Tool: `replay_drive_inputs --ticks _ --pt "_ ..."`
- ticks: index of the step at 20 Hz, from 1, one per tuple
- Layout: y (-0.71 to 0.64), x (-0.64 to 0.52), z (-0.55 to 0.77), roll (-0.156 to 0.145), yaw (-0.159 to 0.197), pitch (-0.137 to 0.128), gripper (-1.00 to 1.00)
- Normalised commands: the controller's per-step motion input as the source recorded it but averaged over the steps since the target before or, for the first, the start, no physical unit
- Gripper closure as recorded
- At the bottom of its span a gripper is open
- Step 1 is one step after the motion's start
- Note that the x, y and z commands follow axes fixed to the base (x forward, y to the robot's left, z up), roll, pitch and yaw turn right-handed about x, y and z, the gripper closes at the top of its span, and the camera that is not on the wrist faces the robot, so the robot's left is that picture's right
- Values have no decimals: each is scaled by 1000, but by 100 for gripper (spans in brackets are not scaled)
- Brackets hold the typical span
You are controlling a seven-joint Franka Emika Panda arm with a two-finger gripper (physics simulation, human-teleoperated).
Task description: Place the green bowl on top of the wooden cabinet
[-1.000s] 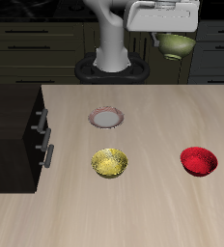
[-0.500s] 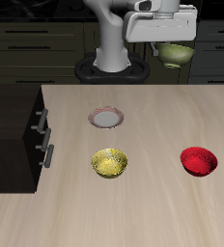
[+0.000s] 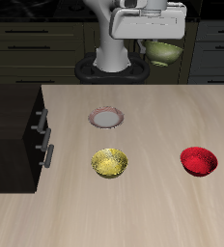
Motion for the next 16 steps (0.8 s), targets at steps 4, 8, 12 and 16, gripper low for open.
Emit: replay_drive_inputs --ticks 4,8,12,16 --pt "-381 101 14 -51 -17 -12 100" --pt "-393 87 76 -31 -4 -12 100" --pt "-450 103 103 -37 15 -25 100" --pt "-277 80 67 -15 -14 -8 100"
